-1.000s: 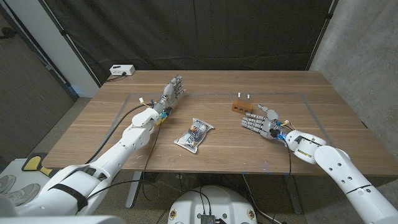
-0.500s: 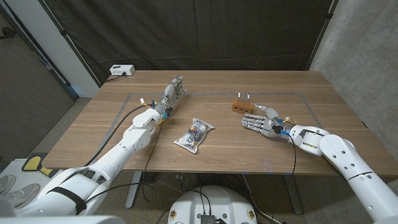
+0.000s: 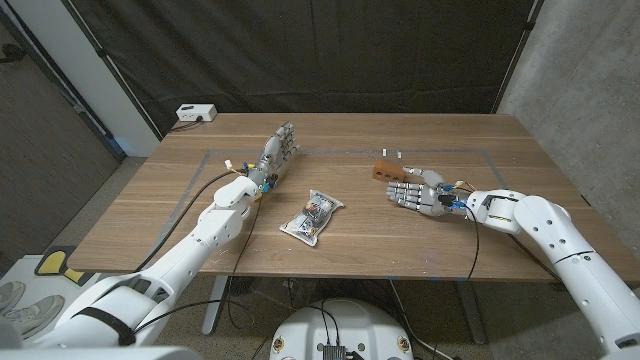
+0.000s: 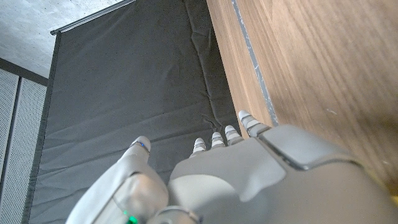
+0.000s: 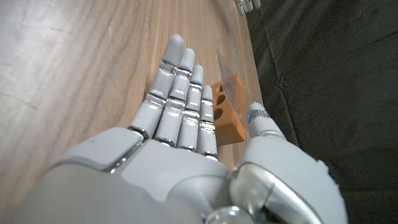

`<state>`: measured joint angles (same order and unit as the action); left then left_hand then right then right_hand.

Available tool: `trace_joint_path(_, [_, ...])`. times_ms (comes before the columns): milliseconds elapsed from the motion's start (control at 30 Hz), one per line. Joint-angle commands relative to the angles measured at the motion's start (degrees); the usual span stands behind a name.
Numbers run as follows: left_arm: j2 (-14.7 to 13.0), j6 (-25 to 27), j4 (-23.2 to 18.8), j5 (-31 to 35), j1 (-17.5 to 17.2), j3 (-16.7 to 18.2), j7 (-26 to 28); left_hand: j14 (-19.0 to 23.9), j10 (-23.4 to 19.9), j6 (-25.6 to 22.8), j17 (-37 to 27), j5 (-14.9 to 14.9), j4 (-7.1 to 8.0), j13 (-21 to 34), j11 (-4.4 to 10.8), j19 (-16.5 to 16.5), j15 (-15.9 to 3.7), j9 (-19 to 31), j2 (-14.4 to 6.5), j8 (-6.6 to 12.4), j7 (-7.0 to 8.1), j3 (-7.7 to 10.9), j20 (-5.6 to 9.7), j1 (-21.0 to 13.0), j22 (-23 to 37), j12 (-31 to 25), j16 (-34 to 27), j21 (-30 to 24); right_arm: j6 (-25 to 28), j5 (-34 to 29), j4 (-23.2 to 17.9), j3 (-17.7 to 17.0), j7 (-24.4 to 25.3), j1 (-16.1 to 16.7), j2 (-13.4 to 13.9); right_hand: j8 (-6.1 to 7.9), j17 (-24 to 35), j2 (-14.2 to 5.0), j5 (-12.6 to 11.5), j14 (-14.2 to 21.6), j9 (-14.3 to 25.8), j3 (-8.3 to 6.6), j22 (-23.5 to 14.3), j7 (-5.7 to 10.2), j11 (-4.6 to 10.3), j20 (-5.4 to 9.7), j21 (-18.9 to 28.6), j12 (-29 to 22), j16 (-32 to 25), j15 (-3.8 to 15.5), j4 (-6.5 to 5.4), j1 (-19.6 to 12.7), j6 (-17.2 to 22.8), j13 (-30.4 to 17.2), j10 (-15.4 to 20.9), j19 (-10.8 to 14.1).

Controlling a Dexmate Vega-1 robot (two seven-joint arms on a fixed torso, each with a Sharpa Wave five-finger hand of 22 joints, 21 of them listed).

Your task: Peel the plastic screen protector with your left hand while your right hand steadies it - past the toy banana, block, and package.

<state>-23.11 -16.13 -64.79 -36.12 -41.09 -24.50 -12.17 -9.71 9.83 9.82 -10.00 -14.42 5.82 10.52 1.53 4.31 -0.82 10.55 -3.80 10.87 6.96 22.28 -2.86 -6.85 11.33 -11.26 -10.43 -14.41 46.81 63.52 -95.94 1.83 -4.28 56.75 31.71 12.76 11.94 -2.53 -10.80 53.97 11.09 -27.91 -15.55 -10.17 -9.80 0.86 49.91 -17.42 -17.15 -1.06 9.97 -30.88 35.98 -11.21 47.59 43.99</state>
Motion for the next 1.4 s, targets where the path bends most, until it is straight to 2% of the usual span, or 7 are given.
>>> trace_joint_path(33, [-0.13, 0.40, -1.63, -0.12, -1.27, 0.37, 1.56, -1.25, 1.01, 1.15, -0.32, 0.00, 0.07, 0.22, -0.12, 0.20, 0.32, 0.05, -0.10, 0.16, 0.02, -0.32, -0.41, -0.61, 0.25, -0.38, -0.10, -0.19, 5.31, -3.19, 6.08, 2.41, -6.18, -7.02, -0.01, 0.66, 0.41, -0.18, 0.01, 2.99, 0.07, 0.01, -1.55, -1.39, 0.18, 2.34, 2.78, -0.75, -1.57, 1.19, -0.49, -1.64, 2.12, -0.55, 2.68, 2.46])
trace_joint_path(200, [-0.22, 0.60, -1.93, -0.14, -1.58, 0.51, 2.01, -1.23, 1.01, 1.15, -0.32, 0.00, 0.09, 0.23, -0.10, 0.21, 0.41, 0.05, -0.11, 0.16, -0.01, -0.36, -0.45, -0.61, 0.25, -0.39, -0.11, -0.18, 6.26, -4.86, 8.92, 3.77, -10.18, -9.59, -0.33, 0.54, 0.27, -0.06, 0.08, 3.53, 0.06, 0.12, -2.36, -1.49, -0.07, 3.48, 4.24, -0.61, -1.73, 1.31, -0.72, -1.84, 2.56, -0.57, 3.18, 3.81])
trace_joint_path(433, [-0.02, 0.76, -1.40, -0.58, -1.74, 0.78, 2.11, -1.36, 1.07, 1.18, -0.33, 0.00, 0.12, 0.23, -0.17, 0.29, 0.43, 0.05, -0.12, 0.14, 0.01, -0.42, -0.44, -0.61, 0.26, -0.37, -0.07, -0.15, 6.41, -6.62, 11.23, 4.32, -13.59, -11.73, -1.73, 0.94, 0.17, -1.21, -0.03, 6.92, 0.04, -0.79, -5.25, -0.76, 0.95, 7.42, 7.98, -0.90, -3.21, 2.94, -0.53, -4.57, 6.01, -0.73, 6.40, 4.92])
trace_joint_path(567, [0.11, 0.82, -0.97, -0.79, -1.71, 0.86, 2.00, -1.45, 1.07, 1.16, -0.33, 0.01, 0.14, 0.23, -0.13, 0.30, 0.43, 0.05, -0.14, 0.15, -0.05, -0.46, -0.39, -0.61, 0.27, -0.36, -0.05, -0.14, 5.56, -7.36, 11.10, 3.62, -13.08, -11.78, -3.25, 1.83, 1.10, -4.71, -0.11, 11.83, 0.17, -2.57, -9.38, 0.77, 2.43, 9.27, 12.51, -2.33, -6.45, 4.81, -0.30, -9.61, 11.40, -1.64, 11.94, 4.25])
trace_joint_path(667, [0.14, 0.90, -0.78, -0.83, -1.58, 0.86, 1.90, -1.44, 1.13, 1.17, -0.34, 0.01, 0.15, 0.23, -0.20, 0.32, 0.46, 0.05, -0.14, 0.14, -0.02, -0.49, -0.43, -0.61, 0.27, -0.34, -0.07, -0.13, 4.91, -7.89, 9.65, 2.71, -11.25, -11.14, -4.22, 3.93, 7.20, -8.69, -0.04, 18.77, 1.60, -4.99, -14.12, 3.18, 5.36, 11.78, 18.59, -6.16, -15.03, 9.88, -1.68, -17.42, 19.78, -4.97, 21.13, 4.46])
trace_joint_path(933, [0.40, 1.33, 0.59, -0.74, -0.44, 0.50, 1.14, -1.66, 1.31, 1.32, -0.35, 0.03, 0.20, 0.23, -0.34, 0.49, 0.45, 0.06, -0.16, 0.09, 0.03, -0.58, -0.44, -0.59, 0.28, -0.28, -0.01, -0.05, 0.33, -11.44, 7.98, 4.53, -15.94, -11.59, -2.78, 4.66, 14.66, -8.42, 0.95, 20.06, 5.71, -3.29, -13.45, 3.27, 8.98, 11.84, 21.34, -10.42, -23.00, 12.87, -2.61, -22.97, 21.81, -11.16, 25.56, 5.09])
trace_joint_path(1400, [0.86, 0.51, 3.19, 0.45, 3.02, -0.86, -1.98, 0.64, -1.67, 0.66, -0.30, 0.08, 0.00, 0.24, -0.35, 0.06, 1.29, 0.05, 0.17, 0.35, 0.44, -0.92, -1.09, -0.87, 0.28, -1.35, -0.77, -0.18, -14.16, -16.93, 3.37, 7.31, -21.84, -9.39, -2.26, 4.91, 15.01, -8.44, 0.92, 19.43, 8.22, -1.97, -13.09, 4.02, 9.30, 11.86, 22.32, -11.74, -24.39, 12.78, -3.74, -24.74, 22.04, -14.33, 25.22, 4.14])
